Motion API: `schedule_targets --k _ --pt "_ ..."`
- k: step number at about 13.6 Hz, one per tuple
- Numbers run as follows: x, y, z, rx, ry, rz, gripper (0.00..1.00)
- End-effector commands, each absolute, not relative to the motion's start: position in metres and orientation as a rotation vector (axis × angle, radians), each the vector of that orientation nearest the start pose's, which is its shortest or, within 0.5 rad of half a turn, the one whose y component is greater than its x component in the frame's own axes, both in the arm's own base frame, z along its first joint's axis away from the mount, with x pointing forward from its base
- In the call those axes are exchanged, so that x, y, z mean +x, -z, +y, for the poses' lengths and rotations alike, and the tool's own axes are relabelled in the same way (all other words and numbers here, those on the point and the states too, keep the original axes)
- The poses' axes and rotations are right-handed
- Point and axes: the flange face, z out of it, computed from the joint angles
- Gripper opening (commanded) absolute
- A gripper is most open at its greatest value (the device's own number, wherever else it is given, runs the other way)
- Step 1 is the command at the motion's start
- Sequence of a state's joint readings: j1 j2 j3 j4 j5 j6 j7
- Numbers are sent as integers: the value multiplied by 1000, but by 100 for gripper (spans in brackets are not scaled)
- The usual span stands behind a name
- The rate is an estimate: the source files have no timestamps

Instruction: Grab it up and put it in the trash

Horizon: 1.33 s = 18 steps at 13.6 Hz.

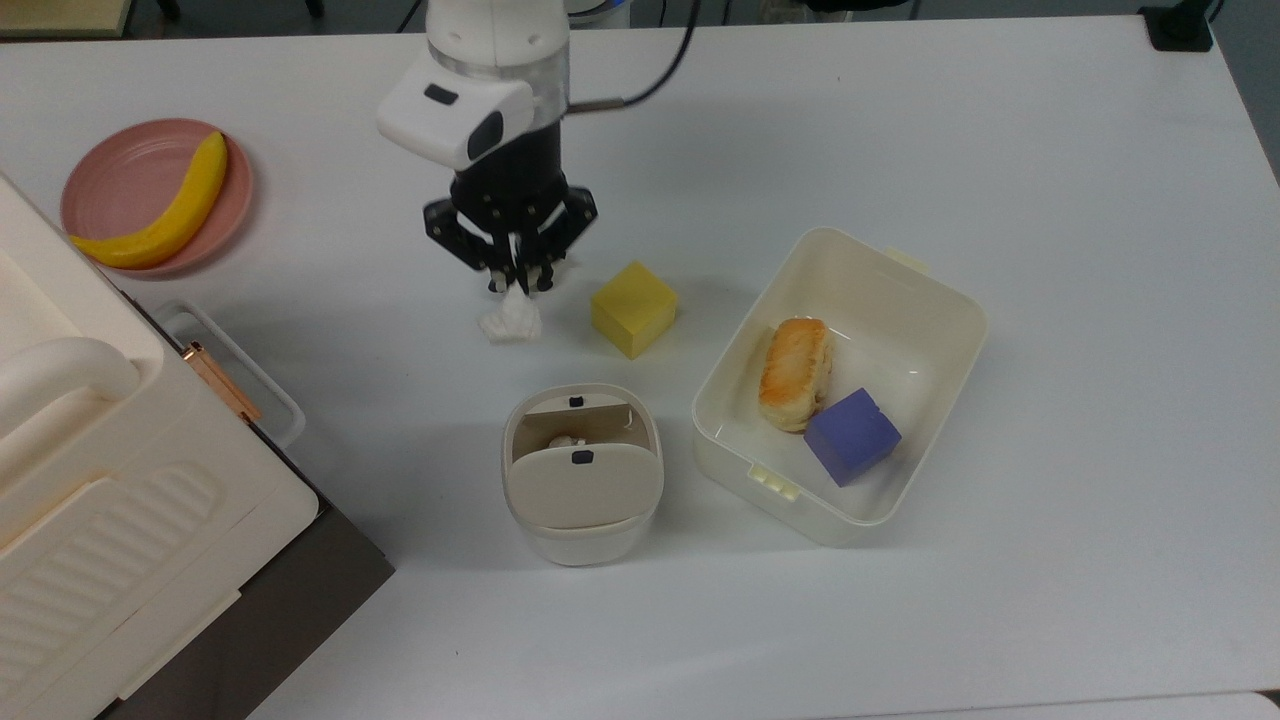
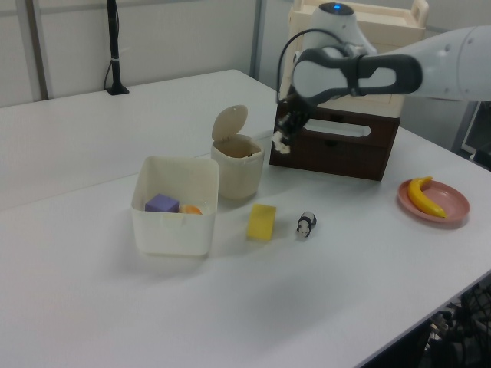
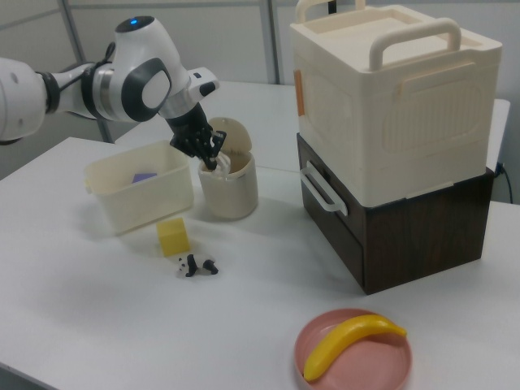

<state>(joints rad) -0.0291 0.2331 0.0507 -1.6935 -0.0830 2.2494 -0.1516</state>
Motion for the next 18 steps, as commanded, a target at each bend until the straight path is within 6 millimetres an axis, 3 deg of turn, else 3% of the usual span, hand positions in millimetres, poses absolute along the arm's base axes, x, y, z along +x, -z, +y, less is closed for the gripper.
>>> schedule_targets --k 1,2,3,4,8,10,11,14,15,18 --pt "689 -490 30 -3131 603 -189 0" --pt "698 -488 33 -3119 616 -117 4" --pt "705 -487 33 -3108 637 -65 32" --pt "710 -482 35 -3101 649 -23 99" --pt "716 -478 44 -3072 719 86 100" --pt "714 -486 45 -3067 732 85 100" --pt "704 -504 44 -3069 735 81 100" --pt "662 -516 40 -3157 435 94 100" --pt "638 -525 38 -3193 269 98 100" --pt "582 -556 36 -3222 82 66 100"
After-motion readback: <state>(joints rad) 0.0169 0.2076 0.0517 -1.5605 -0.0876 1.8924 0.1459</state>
